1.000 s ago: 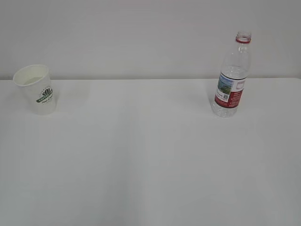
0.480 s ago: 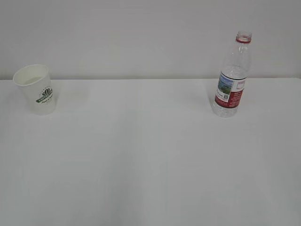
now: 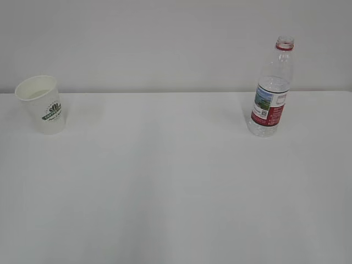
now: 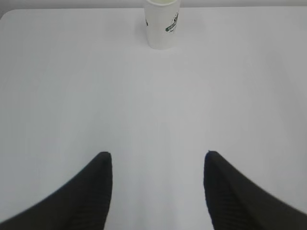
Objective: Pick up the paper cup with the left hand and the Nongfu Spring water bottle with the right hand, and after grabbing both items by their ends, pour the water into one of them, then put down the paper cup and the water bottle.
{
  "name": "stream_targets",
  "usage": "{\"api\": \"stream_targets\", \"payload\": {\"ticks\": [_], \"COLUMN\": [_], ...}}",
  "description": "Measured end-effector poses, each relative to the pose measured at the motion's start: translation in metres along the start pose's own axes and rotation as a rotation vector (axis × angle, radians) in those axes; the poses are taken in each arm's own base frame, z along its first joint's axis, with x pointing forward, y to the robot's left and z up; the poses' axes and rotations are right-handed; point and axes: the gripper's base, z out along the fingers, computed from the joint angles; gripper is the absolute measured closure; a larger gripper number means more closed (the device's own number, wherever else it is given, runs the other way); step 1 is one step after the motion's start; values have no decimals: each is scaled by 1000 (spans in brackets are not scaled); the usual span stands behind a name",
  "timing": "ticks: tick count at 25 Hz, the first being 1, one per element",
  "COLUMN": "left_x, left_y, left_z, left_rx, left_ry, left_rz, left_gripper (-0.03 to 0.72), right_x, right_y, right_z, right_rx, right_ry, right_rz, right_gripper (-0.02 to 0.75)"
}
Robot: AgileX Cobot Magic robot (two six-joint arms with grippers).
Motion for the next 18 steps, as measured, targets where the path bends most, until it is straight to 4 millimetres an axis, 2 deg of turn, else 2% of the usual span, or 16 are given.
{"api": "stream_targets", "payload": {"ticks": [18], "left_x": [-1], "left_y": [0], "left_z": [0], "left_rx": [3], "left_ry": [-6], "left_rz": [1], "left_gripper": [248], "right_x": [0], "right_y": [3], "right_z": [2], "right_rx": [-34], "right_ry": [-5], "right_rz": [-18], "right_gripper": [183]}}
